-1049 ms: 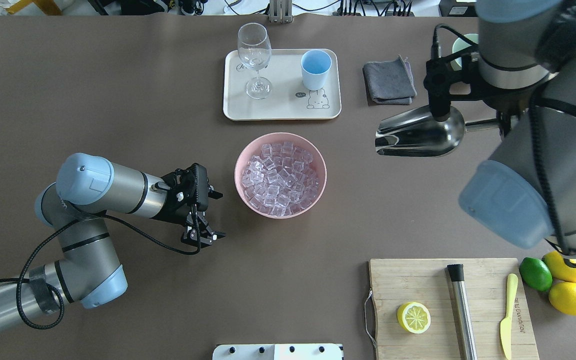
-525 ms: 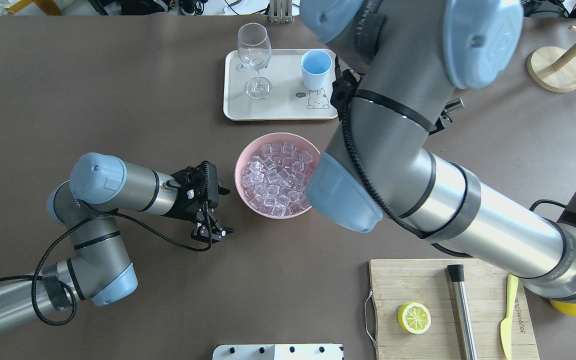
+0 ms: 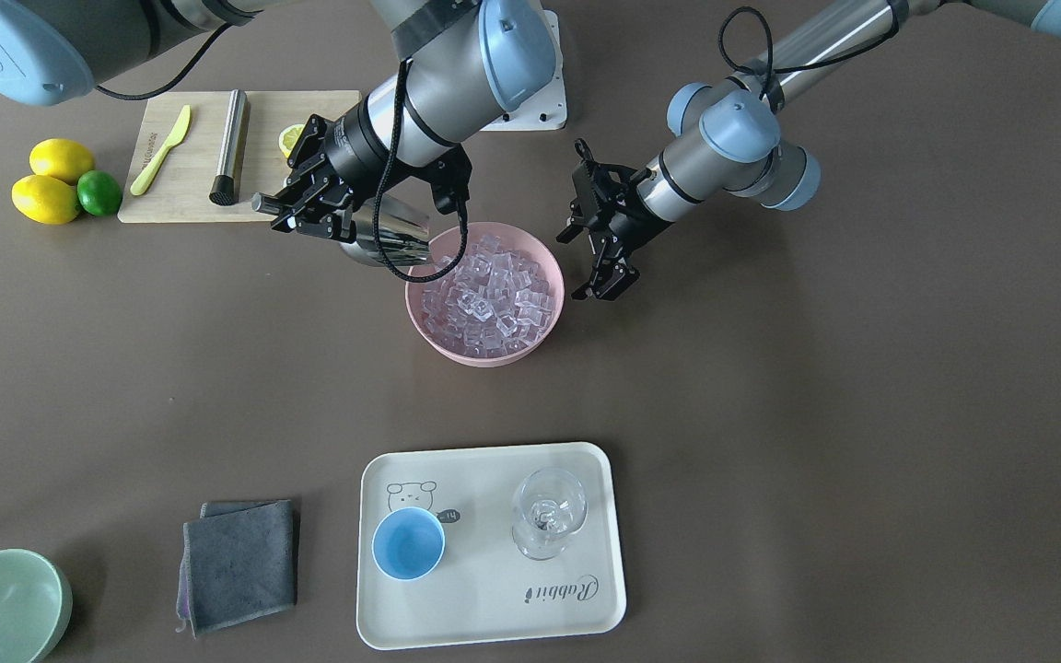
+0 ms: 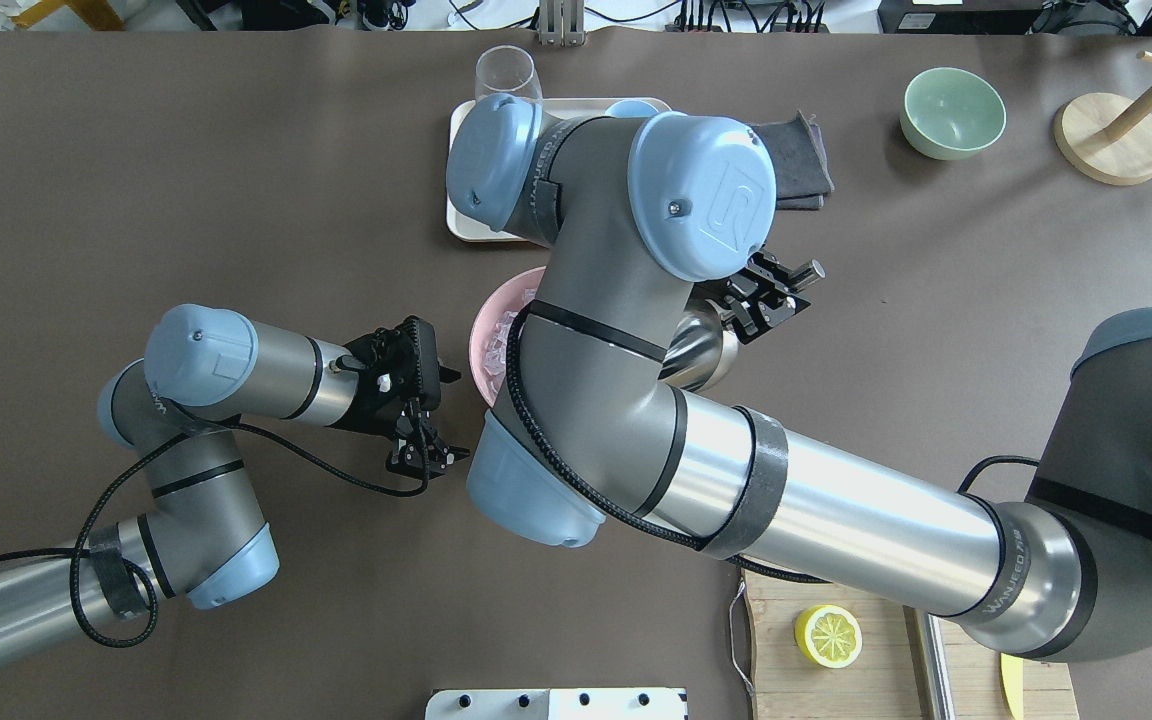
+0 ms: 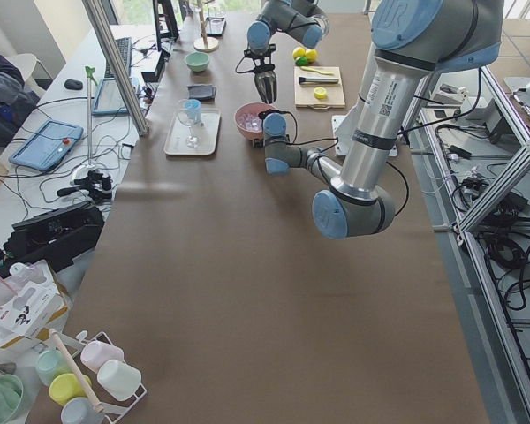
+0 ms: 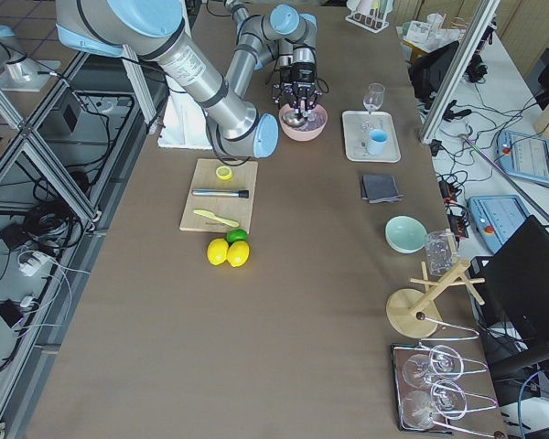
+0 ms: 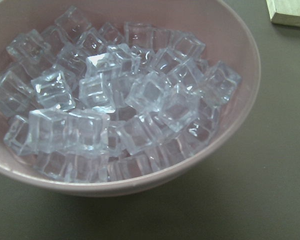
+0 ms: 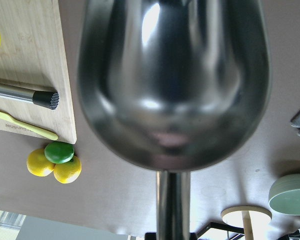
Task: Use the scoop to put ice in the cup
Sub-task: 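Dig the scoop into the ice cubes with the right gripper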
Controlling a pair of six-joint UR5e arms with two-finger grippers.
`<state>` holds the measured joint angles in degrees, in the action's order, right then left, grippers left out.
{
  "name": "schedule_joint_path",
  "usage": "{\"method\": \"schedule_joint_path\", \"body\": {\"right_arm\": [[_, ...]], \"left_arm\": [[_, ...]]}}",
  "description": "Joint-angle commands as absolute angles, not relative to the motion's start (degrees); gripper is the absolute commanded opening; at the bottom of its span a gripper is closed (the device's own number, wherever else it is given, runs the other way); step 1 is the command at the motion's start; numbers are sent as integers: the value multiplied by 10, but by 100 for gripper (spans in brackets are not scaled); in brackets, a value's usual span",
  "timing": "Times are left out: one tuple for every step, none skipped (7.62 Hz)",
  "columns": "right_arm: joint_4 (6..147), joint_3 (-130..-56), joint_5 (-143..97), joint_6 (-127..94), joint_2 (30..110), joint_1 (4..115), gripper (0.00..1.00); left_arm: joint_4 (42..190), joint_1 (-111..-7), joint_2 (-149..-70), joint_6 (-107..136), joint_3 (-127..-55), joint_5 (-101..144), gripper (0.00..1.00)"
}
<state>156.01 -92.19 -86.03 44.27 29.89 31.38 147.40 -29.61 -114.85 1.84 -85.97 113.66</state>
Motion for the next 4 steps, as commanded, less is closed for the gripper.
{"method": "schedule_joint_path", "body": {"right_arm": [[1553,-882,-860,433,280,308,0],[1551,-874,-859,427,277,308,0],[1552,-870,-859,411,276,308,0],[1553,-868,-857,409,276,308,0]], "left_arm": [[1475,-295,-1147,18,-860,1133,100],[1476,-295,-1147,19,-860,1133,100],[1477,-294,-1145,18,-860,1133,100],[1477,-294,-1145,19,-860,1133,100]]}}
